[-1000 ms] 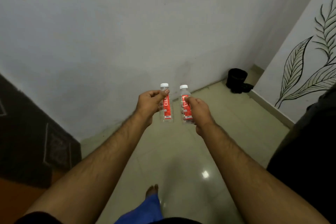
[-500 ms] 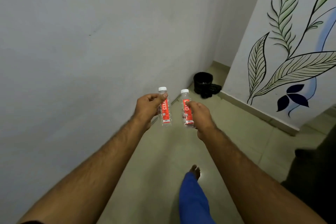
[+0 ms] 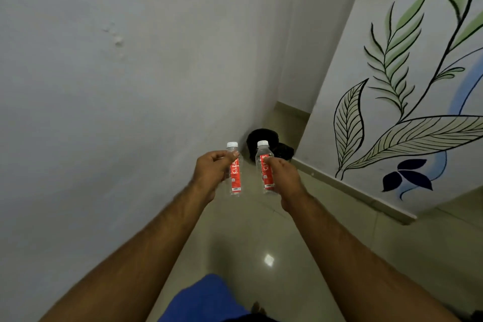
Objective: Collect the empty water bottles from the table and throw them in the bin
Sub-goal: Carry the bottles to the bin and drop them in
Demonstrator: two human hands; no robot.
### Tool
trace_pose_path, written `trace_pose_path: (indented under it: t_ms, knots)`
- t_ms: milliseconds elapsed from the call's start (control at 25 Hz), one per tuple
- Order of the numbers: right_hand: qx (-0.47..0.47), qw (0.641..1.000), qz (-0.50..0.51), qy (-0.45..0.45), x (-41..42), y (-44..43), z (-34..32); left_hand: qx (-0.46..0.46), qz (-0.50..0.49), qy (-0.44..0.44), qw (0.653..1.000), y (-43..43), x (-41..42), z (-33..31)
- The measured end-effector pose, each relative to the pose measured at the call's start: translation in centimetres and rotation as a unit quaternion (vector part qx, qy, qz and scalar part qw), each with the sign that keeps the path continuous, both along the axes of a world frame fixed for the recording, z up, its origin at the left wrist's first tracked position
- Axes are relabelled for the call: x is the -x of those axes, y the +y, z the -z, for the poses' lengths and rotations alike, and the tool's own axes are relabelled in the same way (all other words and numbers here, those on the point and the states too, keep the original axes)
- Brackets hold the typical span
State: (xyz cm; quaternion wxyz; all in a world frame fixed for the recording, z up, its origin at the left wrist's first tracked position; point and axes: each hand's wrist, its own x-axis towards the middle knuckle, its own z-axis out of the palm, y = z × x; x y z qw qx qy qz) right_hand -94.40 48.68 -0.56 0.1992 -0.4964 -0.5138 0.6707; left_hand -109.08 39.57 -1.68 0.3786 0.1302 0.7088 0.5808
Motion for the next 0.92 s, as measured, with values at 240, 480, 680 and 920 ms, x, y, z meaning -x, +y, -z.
trace_pose_path:
  t_ms: [240,480,680,920]
  knots:
    - [0.028,0.998,0.05,-0.028,10.8,16.1,8.0,0.042,0.05,-0.012,0.998,17.9,11.5,7.5]
    - [0.098,0.986,0.074,-0.112,22.3,32.7,16.8,0.122,0.122,-0.043,0.984,36.7,23.7,16.7]
    - [0.135,0.975,0.053,-0.169,28.0,43.4,27.8,0.216,0.173,-0.026,0.961,47.2,28.9,28.7]
    - [0.159,0.96,0.015,-0.228,31.8,50.4,49.9,0.291,0.229,0.089,0.925,56.5,31.6,48.0]
